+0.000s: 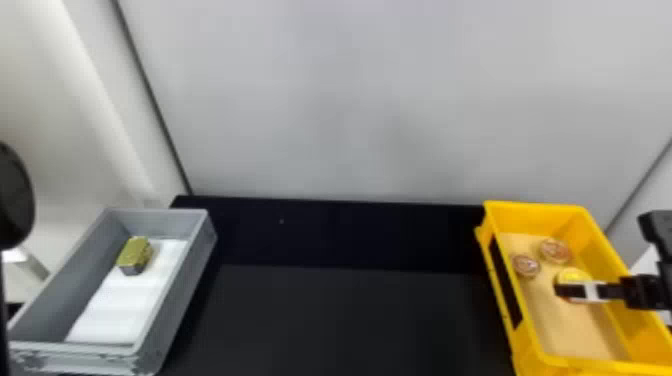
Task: Pick up the round yellow can and place it in the yellow rectangular box
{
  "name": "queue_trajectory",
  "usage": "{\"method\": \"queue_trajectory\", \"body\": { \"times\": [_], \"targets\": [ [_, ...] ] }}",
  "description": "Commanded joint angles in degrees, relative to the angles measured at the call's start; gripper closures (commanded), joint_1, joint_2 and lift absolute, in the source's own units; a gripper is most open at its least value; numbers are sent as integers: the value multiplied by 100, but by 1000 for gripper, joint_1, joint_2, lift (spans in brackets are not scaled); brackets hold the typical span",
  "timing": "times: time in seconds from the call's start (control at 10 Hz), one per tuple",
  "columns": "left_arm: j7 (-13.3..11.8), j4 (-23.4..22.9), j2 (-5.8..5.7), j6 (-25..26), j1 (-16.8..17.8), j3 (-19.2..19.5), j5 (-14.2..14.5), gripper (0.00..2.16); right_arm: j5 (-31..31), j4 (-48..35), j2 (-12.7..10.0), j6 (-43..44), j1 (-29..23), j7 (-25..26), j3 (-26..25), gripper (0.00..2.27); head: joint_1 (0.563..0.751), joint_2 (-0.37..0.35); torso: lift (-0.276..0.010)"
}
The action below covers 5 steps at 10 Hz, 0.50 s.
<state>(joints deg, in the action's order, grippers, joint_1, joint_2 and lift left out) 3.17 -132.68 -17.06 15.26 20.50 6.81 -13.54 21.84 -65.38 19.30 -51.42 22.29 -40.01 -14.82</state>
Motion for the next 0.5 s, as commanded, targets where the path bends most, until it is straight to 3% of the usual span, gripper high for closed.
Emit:
{"method": "queue_trajectory", "body": {
  "times": [0.0,0.4],
  "targets": [
    [-10,14,0,-40,-3,-4,0,277,-276,781,3,394,232,194,85,736,663,54,-10],
    [-18,23,0,-66,24,-13,0,277,-293,1141,126,174,259,299,138,734,663,54,-10]
  ]
}}
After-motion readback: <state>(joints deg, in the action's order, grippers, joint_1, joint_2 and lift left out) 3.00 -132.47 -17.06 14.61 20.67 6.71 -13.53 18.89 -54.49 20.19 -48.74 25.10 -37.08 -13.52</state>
